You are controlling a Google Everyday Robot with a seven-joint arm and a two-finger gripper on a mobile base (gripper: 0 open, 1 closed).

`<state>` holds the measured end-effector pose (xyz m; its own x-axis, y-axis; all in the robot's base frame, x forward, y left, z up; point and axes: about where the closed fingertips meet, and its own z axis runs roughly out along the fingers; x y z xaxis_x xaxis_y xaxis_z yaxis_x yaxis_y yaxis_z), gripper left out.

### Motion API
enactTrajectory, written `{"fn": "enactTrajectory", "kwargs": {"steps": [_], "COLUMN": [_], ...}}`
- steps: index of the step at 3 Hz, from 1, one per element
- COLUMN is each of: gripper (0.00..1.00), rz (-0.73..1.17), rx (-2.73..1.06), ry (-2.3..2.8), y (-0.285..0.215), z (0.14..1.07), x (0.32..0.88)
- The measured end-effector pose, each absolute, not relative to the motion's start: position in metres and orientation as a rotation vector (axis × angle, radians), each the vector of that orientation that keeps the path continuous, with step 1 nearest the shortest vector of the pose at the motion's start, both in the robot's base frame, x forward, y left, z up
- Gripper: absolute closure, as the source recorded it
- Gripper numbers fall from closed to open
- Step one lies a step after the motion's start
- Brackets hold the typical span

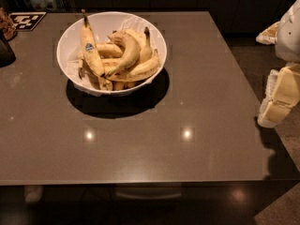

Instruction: Pick banana from white bowl

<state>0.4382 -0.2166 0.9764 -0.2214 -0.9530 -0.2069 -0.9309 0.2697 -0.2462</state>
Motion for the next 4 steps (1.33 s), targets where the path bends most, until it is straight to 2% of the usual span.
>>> {"fn": "enactTrajectory", "kwargs": {"steps": [2,3,4], "gripper": [0.0,0.0,0.0], "rz": [-0.118,-0.153,-0.158], "rx": [-1.677,-1.63,-1.62], "ry": [2.304,2.465,2.437], "y": [-0.211,-0.163,-0.158], "z": [0.975,0.974,0.975], "x": [0.447,0.484,0.491]}}
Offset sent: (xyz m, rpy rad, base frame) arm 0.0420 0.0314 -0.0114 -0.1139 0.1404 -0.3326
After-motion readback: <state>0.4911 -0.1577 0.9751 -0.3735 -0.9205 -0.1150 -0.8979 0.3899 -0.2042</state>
